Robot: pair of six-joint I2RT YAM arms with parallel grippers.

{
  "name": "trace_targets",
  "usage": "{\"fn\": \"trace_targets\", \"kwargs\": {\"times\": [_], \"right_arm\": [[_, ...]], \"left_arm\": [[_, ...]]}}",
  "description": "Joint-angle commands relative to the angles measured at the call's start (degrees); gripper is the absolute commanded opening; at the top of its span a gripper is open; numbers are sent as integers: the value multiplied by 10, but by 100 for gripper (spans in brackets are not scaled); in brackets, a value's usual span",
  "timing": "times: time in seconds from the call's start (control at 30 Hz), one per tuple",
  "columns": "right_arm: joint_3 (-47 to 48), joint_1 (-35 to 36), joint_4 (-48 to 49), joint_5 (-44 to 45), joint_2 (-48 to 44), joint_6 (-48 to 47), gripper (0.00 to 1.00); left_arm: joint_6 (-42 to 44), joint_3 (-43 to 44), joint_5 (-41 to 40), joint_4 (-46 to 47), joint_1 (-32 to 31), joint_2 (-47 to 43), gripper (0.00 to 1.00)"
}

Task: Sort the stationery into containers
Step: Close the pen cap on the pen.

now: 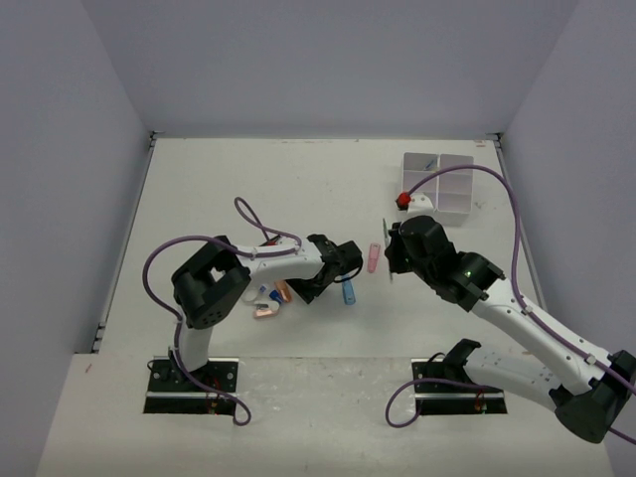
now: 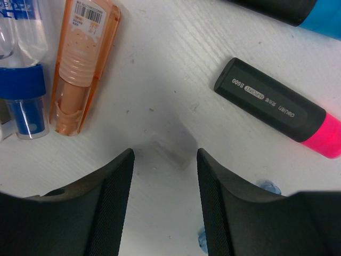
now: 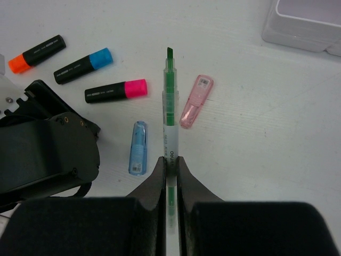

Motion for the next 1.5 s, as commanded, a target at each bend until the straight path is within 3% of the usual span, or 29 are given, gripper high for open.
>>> {"fn": "trace_targets", "kwargs": {"times": [0.0, 0.27, 0.5, 0.6, 0.73, 0.8, 0.9, 0.97, 1.1, 1.27, 1.47], "right_arm": [[-2, -2, 17, -6, -11, -13, 0], [-4, -2, 20, -13, -14, -14, 0], [-6, -2, 22, -36, -23, -14, 0], [-22, -2, 40, -92, -30, -12, 0], [-95, -2, 127, -239, -68, 13, 0], [-162, -2, 216, -319, -104, 49, 0], [-261, 10, 369, -373, -151, 120, 0], [-329, 59, 484, -363, -186, 167, 0], [-355, 148, 596, -266, -161, 198, 0], [-373, 205, 677, -185, -145, 234, 0], [-348, 229, 653, -124, -154, 218, 0]], "left_arm": [[-133, 15, -3, 4, 7, 12, 52], [-130, 1, 12, 18, 8, 14, 38], [-111, -34, 9, 45, 10, -7, 1], [-77, -45, -4, 57, 11, -24, 0], [34, -80, -64, 104, 11, -101, 0], [156, -126, -103, 196, 11, -179, 0], [401, -211, -124, 381, 12, -294, 0], [507, -274, -106, 469, 16, -387, 0], [680, -347, 37, 672, 26, -535, 0], [758, -384, 200, 774, 26, -619, 0], [757, -404, 249, 793, 26, -653, 0]]}}
